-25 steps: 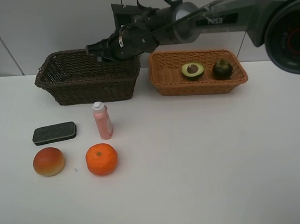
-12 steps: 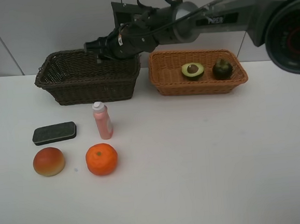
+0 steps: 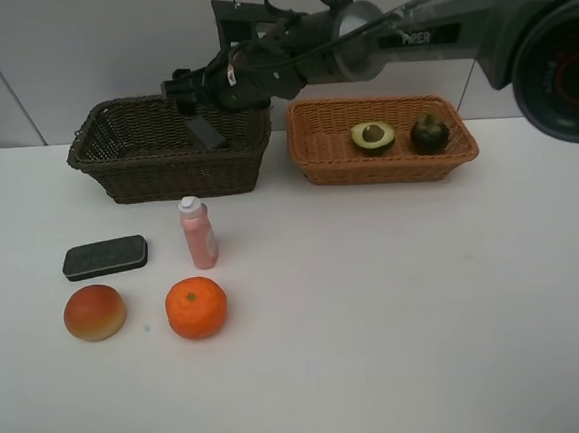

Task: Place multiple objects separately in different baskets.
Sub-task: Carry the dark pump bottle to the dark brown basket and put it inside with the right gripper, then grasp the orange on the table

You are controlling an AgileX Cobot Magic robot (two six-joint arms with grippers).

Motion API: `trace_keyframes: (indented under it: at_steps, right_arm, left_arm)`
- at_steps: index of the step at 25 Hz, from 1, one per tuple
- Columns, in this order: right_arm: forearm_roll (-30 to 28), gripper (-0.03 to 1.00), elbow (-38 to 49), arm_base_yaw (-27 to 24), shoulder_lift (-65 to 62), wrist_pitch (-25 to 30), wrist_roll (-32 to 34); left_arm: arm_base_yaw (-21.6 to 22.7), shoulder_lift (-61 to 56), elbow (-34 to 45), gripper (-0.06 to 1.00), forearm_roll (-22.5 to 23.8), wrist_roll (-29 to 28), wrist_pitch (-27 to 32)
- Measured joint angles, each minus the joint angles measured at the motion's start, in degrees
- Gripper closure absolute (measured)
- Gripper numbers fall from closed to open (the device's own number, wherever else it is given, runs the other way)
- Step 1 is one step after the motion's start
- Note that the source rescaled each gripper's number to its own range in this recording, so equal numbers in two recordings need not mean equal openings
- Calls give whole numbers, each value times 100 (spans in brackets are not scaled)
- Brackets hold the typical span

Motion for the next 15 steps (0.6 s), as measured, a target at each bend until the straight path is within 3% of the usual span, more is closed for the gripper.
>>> trace_keyframes:
  at_steps: [8, 15]
  right_arm:
    - [-15, -1, 0, 0, -88, 177, 0]
    - [-23, -1, 0, 53, -737, 1642, 0]
  left_arm:
    - [0, 0, 0, 10, 0, 0, 0]
    - [0, 0, 0, 10, 0, 0, 0]
